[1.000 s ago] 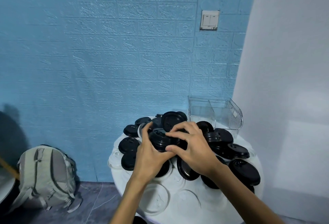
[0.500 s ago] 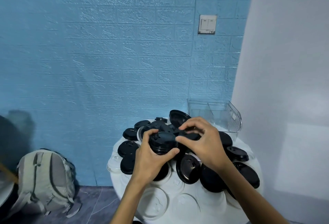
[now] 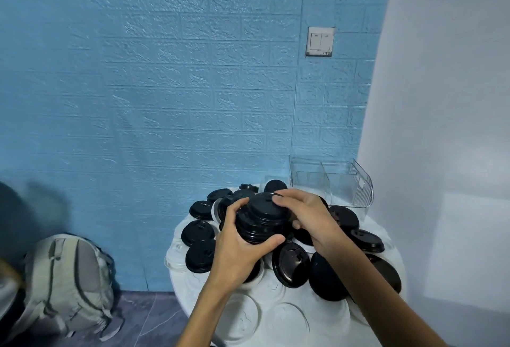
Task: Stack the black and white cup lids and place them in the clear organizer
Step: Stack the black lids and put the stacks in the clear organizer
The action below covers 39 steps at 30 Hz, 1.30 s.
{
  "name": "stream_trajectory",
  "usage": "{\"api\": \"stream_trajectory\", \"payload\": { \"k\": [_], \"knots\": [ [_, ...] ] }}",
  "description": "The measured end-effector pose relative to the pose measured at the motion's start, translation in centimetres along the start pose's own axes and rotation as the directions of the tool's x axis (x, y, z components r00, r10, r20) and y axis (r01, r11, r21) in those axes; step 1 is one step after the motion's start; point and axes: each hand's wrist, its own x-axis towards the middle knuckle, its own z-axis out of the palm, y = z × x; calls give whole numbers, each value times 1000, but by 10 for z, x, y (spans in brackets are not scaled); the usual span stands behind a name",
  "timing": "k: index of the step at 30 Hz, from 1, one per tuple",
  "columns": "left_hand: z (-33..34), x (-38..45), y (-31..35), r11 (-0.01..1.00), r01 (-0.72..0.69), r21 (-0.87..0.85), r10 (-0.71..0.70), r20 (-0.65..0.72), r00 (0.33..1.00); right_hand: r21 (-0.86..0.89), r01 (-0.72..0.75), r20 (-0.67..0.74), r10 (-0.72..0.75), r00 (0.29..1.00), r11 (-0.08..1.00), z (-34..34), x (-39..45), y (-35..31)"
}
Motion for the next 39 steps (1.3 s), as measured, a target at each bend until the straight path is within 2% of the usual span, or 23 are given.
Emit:
{"api": "stream_trajectory", "payload": {
  "k": [2,6,8,16,22,31,35,39],
  "knots": [
    [-1,1,-1,1000,3,-16,-3,-4,1000,-42,-7,11,7,1000,999,2,-1,0],
    [-4,2,3,1000,-14,-18,14,5,1000,65,-96,169,84,982,993,9,-8,1],
    [-4,3,3,1000,-24,-4,25,27,999,80,-111,202,93,975,991,10,-8,2],
    [1,6,2,998,-13,-66,15,36,999,119,-167,218,139,966,979,13,-6,2],
    [6,3,9,992,13,-129,1,111,994,263,-182,198,132,971,947,19,0,8],
    [9,3,12,999,-24,-49,29,111,993,330,-212,188,156,970,920,11,-2,7],
    [12,3,13,999,-33,-19,34,67,997,312,-268,231,200,952,912,9,-5,6],
    [16,1,12,998,-30,-54,35,77,996,311,-282,239,213,947,908,9,-5,8]
  ]
}}
